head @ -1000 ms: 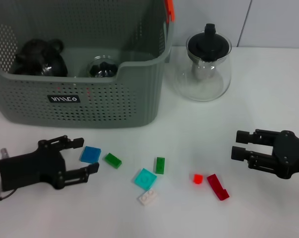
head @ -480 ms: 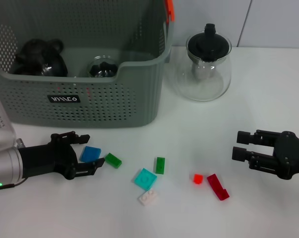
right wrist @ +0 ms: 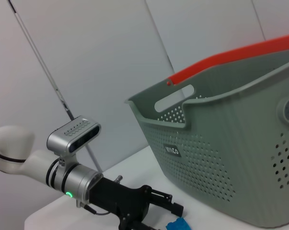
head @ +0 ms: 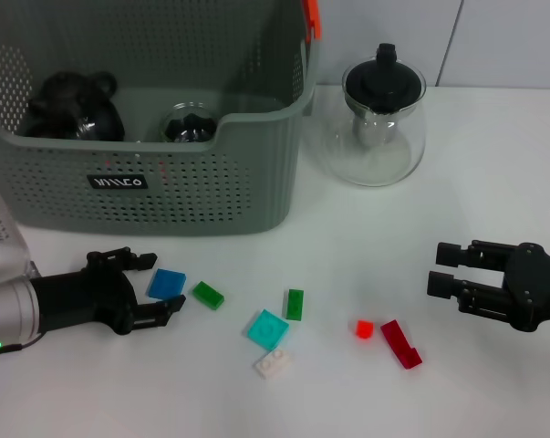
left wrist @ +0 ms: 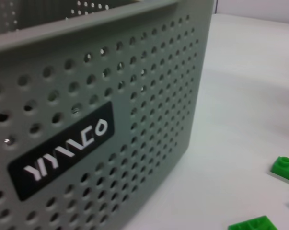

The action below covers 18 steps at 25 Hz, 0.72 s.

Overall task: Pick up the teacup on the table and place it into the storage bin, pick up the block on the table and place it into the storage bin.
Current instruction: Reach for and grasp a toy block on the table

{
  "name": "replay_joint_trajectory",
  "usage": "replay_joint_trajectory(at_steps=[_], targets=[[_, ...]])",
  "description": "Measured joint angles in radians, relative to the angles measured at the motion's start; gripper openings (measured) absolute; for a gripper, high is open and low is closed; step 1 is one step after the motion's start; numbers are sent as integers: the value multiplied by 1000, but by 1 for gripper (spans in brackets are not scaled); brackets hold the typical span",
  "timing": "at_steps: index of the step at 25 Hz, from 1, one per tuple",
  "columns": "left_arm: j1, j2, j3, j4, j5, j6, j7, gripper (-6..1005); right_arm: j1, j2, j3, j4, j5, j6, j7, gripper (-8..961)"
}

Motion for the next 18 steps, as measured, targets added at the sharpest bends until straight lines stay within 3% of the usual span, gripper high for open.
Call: replay_joint_trajectory(at_steps=[10, 13, 18], targets=[[28, -8, 32, 27, 3, 104, 0, 746, -1, -1, 0, 0, 0, 0, 0, 584], [56, -20, 27, 84, -6, 170, 3, 742, -1, -2, 1, 0, 0, 0, 1, 584], [66, -27, 26, 102, -27, 148, 23, 737, -2, -3, 1, 0, 0, 1, 1, 584]])
